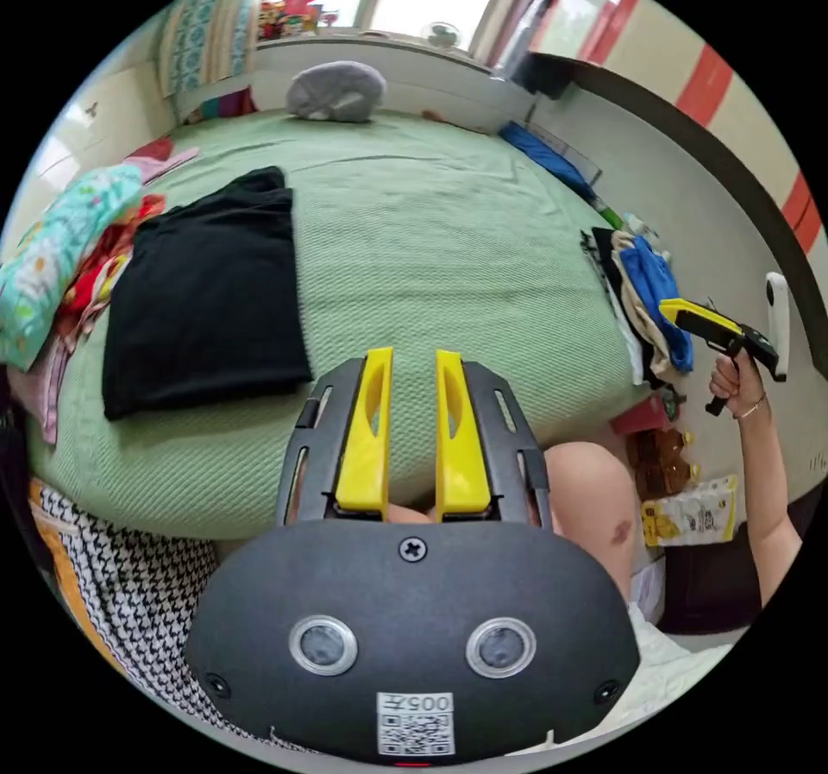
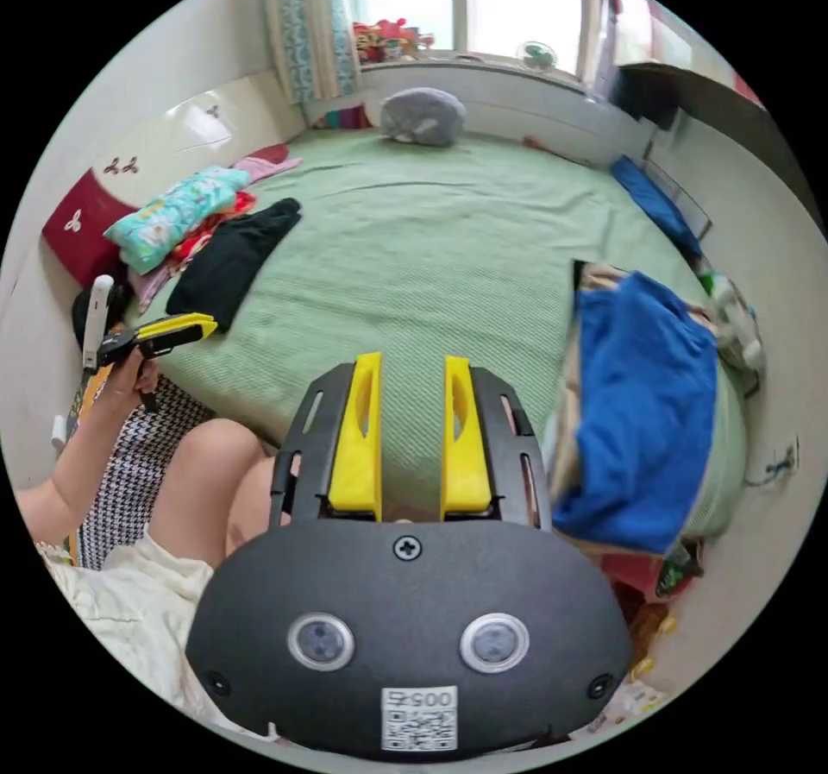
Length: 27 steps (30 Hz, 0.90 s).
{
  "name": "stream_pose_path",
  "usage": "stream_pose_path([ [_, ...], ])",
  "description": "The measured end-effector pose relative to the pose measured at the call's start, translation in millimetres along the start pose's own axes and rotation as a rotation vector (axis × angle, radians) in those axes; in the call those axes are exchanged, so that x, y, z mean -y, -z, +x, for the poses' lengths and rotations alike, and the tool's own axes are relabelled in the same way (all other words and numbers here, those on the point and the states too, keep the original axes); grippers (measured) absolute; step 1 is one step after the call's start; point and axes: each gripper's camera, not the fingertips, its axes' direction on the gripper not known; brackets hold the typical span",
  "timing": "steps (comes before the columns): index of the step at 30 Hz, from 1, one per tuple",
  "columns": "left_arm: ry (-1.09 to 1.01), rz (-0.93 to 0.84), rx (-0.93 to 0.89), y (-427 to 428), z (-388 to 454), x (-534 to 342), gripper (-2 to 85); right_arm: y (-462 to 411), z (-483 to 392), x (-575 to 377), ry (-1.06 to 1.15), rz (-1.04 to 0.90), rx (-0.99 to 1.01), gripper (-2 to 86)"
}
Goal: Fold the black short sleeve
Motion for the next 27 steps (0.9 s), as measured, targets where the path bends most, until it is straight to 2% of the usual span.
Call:
stream_pose_path([
  [7, 0.19, 0.053, 0.155, 69, -123, -43, 13.9, -110, -119, 51, 0.082, 0.002, 0.226, 9.2],
  [10, 0.224, 0.073, 0.197, 90, -159, -47, 15.3, -141, -140, 59, 0.093, -0.029, 0.298, 9.3],
  [14, 0.215, 0.092, 0.251, 101, -188, -36, 16.4, -163, -139, 47, 0.147, -0.012, 0.279, 8.6],
  [17, 0.215, 0.082, 0.241, 93, -205, -21, 17.1, -161, -130, 52, 0.101, -0.027, 0.356, 8.4],
  [19, 0.231, 0.065, 0.229, 85, -214, -10, 17.2, -156, -126, 52, 0.13, 0.038, 0.322, 9.1],
  [23, 0.234, 0.013, 0.244, 73, -220, 2, 17.4, -163, -119, 55, 0.14, 0.003, 0.311, 9.2],
  [27, 0.226, -0.024, 0.263, 68, -224, 6, 14.9, -166, -109, 50, 0.117, 0.005, 0.349, 8.8],
])
